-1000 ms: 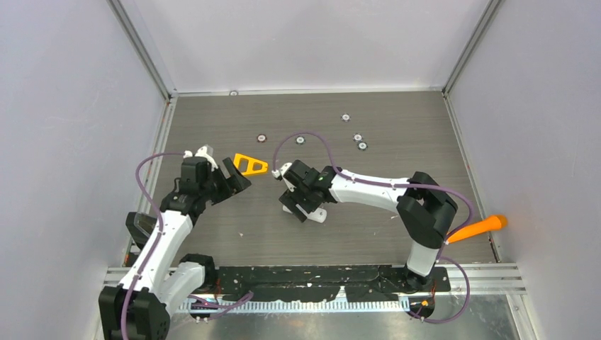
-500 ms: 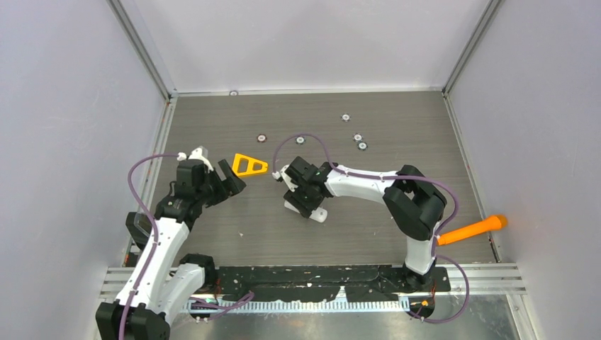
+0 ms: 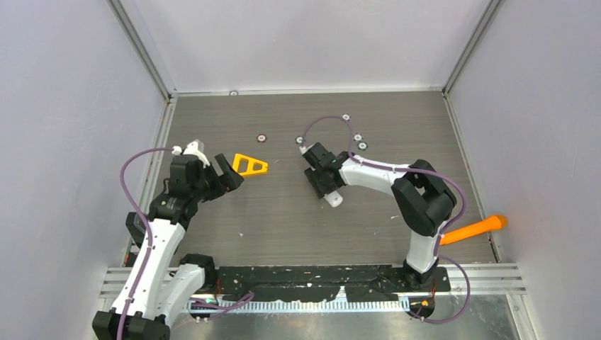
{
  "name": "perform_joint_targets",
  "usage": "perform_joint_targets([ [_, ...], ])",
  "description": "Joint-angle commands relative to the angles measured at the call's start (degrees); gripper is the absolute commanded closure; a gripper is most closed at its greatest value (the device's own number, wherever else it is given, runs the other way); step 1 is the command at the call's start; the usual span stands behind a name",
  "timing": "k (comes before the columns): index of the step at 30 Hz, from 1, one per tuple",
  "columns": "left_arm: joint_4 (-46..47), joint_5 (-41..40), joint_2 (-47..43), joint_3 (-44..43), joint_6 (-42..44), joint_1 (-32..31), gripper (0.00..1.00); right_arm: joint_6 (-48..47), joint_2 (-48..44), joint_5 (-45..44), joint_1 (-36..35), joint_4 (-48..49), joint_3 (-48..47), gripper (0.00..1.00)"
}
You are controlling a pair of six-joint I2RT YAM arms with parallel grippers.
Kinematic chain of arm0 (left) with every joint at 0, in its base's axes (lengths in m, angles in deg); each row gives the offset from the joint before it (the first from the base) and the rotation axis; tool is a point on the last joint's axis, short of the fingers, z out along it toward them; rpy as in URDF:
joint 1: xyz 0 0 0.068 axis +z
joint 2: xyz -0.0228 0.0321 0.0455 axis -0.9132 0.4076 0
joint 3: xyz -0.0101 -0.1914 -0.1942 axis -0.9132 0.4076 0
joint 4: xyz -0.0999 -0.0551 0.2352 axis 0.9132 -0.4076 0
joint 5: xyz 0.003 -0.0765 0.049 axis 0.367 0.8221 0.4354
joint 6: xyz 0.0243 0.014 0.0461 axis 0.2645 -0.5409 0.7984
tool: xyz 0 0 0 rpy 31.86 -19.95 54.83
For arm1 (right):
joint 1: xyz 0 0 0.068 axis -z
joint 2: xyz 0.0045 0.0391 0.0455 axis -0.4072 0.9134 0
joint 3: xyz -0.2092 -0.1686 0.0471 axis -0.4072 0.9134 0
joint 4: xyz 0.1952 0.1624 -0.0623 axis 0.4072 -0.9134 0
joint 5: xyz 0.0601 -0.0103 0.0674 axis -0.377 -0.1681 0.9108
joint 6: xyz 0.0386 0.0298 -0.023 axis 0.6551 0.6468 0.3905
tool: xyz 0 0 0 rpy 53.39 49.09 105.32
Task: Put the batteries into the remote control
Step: Move the remote control to the center of the board.
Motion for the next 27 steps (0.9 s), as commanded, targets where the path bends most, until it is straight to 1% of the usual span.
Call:
perform_joint_targets([
  [1, -2.29, -0.67, -0.87, -3.89, 1.00, 0.36, 0.13, 7.27, -4.27, -9.81, 3.76, 1.52, 0.59, 0.66],
  [3, -4.37, 0.06, 0.07, -5.55, 1.54, 0.37, 0.12, 9.76, -4.47, -11.33, 5.63, 1.14, 0.70, 0.66],
  [7, -8.82, 1.36, 2.20, -8.65, 3.03, 0.32, 0.10, 11.88, -3.67, -9.48, 8.68, 1.10, 0.23, 0.61],
  [8, -9.28, 1.59, 2.42, -8.93, 3.51, 0.36, 0.09, 11.87, -3.40, -8.74, 9.20, 1.06, -0.11, 0.60],
  [10, -10.29, 2.82, 2.42, -9.52, 5.19, 0.37, 0.01, 11.80, -1.87, -7.82, 9.75, 0.75, -0.68, 0.58],
  [11, -10.97, 3.12, 2.24, -9.95, 5.65, 0.37, 0.01, 11.77, -1.53, -7.38, 10.23, 0.49, -0.92, 0.57],
  [13, -13.32, 2.72, 1.84, -11.36, 6.36, 0.32, 0.00, 11.64, -0.93, -6.33, 10.74, -0.15, -1.24, 0.54],
  [17, -16.60, 3.41, 1.15, -13.29, 7.03, 0.36, 0.00, 11.21, -1.40, -5.13, 11.59, -0.25, -0.67, 0.43],
  [20, -16.43, 6.28, -0.71, -13.06, 7.08, 0.34, 0.00, 11.19, -2.30, -4.28, 12.06, -0.28, -0.37, 0.33],
  [22, -15.57, 6.92, -3.20, -12.03, 5.80, 0.30, 0.00, 11.22, -2.97, -3.51, 12.30, -0.21, -0.30, 0.29],
  [25, -13.36, 6.39, -9.02, -9.15, 3.85, 0.31, 0.00, 11.08, -4.62, -2.30, 12.63, -0.46, -0.56, 0.24],
  [27, -14.50, 5.04, -11.59, -9.14, 2.85, 0.33, 0.00, 11.02, -6.33, -2.04, 12.82, -1.11, -0.67, 0.20],
])
